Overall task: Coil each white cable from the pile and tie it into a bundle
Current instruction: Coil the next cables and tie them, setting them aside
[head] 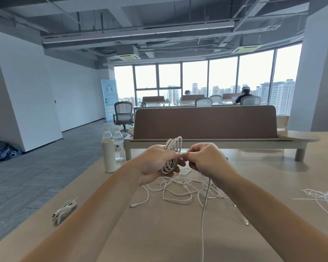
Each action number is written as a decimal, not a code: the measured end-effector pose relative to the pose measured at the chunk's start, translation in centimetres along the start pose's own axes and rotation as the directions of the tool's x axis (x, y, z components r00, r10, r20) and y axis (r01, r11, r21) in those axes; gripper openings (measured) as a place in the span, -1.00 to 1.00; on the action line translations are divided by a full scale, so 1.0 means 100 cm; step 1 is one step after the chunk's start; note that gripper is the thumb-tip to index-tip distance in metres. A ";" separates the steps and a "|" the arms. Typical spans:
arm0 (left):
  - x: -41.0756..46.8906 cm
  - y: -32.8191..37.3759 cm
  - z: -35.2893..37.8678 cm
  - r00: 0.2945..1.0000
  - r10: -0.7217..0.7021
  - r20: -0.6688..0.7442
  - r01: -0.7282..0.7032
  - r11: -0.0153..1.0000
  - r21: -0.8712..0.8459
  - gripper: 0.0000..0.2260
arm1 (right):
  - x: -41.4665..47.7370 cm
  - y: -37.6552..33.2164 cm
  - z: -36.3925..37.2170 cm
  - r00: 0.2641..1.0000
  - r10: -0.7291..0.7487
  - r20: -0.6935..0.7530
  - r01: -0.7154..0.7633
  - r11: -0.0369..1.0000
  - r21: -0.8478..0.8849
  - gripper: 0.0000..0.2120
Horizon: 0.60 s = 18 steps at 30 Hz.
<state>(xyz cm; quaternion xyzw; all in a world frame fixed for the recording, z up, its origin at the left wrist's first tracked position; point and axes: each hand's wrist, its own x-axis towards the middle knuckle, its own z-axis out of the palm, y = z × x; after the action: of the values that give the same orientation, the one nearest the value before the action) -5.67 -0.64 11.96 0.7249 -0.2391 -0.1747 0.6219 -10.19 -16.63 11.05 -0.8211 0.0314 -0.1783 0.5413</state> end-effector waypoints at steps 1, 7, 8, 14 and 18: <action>0.000 0.000 0.001 1.000 0.002 0.000 -0.002 1.000 0.005 -0.85 | 0.000 0.000 0.000 1.000 -0.010 -0.001 0.010 1.000 -0.022 -0.79; -0.001 0.003 0.002 0.998 -0.045 0.042 0.049 0.992 -0.117 -0.86 | 0.003 0.004 0.000 0.980 -0.186 -0.077 0.169 0.968 -0.185 -0.72; -0.001 0.002 0.001 0.998 -0.050 0.048 0.056 0.991 -0.118 -0.85 | 0.003 0.004 -0.001 0.979 -0.200 -0.047 0.190 0.968 -0.163 -0.62; -0.003 0.002 0.000 0.996 -0.063 0.056 0.069 0.991 -0.118 -0.82 | 0.002 0.003 -0.002 0.964 -0.265 0.002 0.255 0.928 -0.272 -0.58; -0.003 -0.001 0.002 0.998 -0.060 0.031 0.062 0.994 -0.094 -0.76 | 0.001 0.003 -0.001 0.966 -0.257 0.039 0.257 0.923 -0.285 -0.58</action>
<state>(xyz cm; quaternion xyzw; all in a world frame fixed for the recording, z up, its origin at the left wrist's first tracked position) -5.96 -0.61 11.87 0.6989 -0.2170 -0.2151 0.6466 -10.09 -16.87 10.88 -0.8881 -0.0513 -0.2408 0.3880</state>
